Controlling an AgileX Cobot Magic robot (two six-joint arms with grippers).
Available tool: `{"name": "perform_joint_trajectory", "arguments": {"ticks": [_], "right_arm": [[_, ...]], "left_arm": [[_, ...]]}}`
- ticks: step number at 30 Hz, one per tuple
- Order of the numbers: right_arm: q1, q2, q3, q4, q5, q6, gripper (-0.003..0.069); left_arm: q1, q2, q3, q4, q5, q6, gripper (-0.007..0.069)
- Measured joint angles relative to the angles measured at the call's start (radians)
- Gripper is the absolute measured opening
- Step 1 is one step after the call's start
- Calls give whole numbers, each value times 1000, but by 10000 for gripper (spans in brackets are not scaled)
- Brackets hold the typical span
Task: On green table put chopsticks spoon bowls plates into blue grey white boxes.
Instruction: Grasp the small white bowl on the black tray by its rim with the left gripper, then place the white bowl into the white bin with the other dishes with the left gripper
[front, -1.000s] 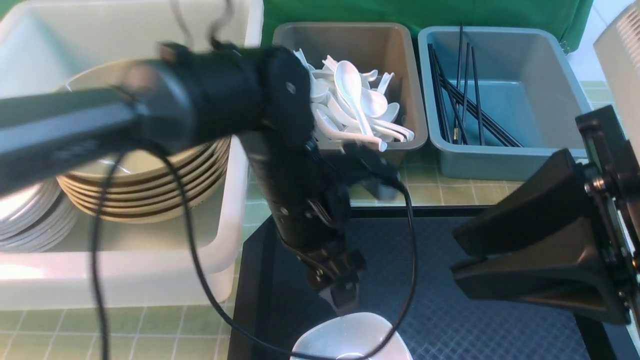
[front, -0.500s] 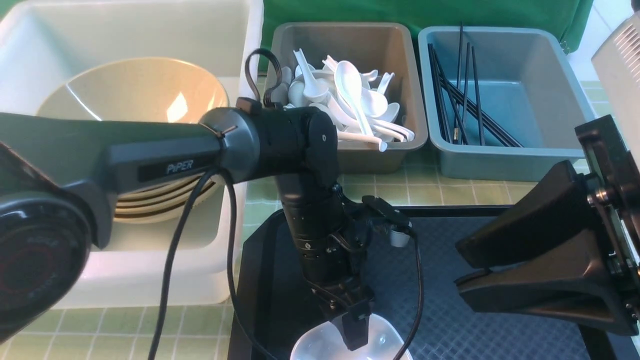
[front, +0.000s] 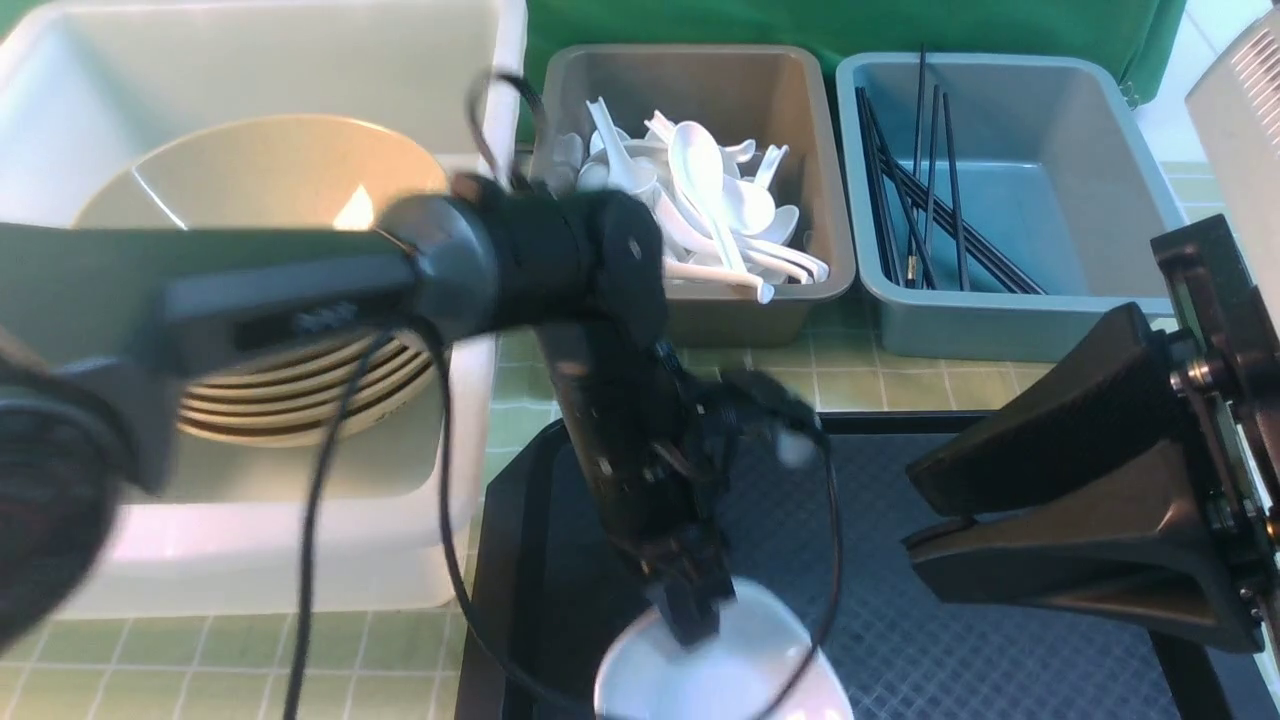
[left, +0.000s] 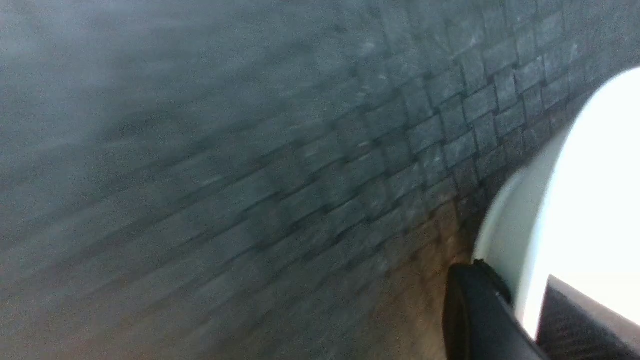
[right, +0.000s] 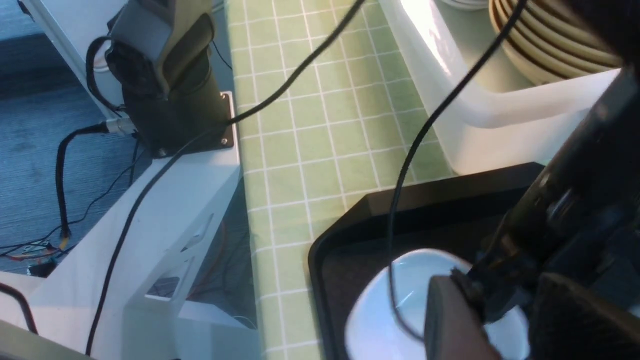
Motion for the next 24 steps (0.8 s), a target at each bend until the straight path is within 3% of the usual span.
{"name": "perform_joint_trajectory", "arguments": {"ticks": [4,8,12,13,15,19,24], "right_arm": [[0,0,0,0,0,0,235],[0,0,0,0,-4,0,235],[0,0,0,0,-10,0,235],[0,0,0,0,-11,0,235],[0,0,0,0,-26,0,235],[0,0,0,0,-81,0,235],[0,0,0,0,-142,0,235]], "left_arm": [[84,-78,-51,11,-6,-25,15],[235,-191,-109,20,-3,-54,15],[533,-346,-122,-30,7,-81,15],[549,-353,-122,-34,8,-84,15],[773,-424,-121,-107,13,-110,15],[1127,-485,-84,-278,15,-183,15],[1441,-506,29,-434,-6,-263,15]]}}
